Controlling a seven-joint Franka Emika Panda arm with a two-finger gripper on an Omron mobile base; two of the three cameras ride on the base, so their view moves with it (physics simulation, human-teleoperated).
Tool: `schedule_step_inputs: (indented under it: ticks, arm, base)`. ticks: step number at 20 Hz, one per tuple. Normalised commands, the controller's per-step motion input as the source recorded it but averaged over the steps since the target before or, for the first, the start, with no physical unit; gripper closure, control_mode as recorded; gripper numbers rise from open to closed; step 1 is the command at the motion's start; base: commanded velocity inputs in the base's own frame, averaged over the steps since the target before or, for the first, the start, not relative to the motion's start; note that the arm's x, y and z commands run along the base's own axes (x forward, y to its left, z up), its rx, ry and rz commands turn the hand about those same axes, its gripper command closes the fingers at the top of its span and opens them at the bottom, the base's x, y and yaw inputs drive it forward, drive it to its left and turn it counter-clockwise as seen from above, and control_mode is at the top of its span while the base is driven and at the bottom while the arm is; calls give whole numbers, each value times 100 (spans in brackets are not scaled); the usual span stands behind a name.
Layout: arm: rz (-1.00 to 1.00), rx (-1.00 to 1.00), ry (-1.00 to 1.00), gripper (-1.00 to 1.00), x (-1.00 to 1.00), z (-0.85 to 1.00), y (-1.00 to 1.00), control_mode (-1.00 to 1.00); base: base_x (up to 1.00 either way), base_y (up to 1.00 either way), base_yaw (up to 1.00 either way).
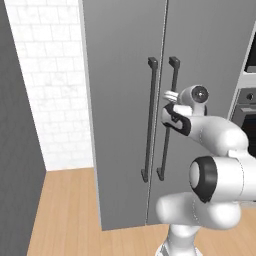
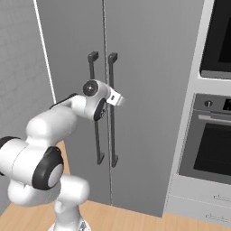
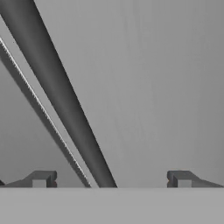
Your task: Grab a lemon wedge from the fridge and one ice cube from the ice bowl, and put them in the glass of lemonade.
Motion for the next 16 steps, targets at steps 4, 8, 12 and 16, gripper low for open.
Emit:
schedule_step_inputs:
  ticks: [4,8,12,16]
  arm:
    - [0,0,0,-100,67,-2,0,-100]
    - [0,0,0,-100,70,-14,0,-100]
    - [0,0,0,-100,75,-27,0,-100]
    - [0,0,1,-100,83,-9,-4,-100]
  base:
    - [0,0,0]
    - [0,0,0]
    - [0,0,0]
    - [0,0,0]
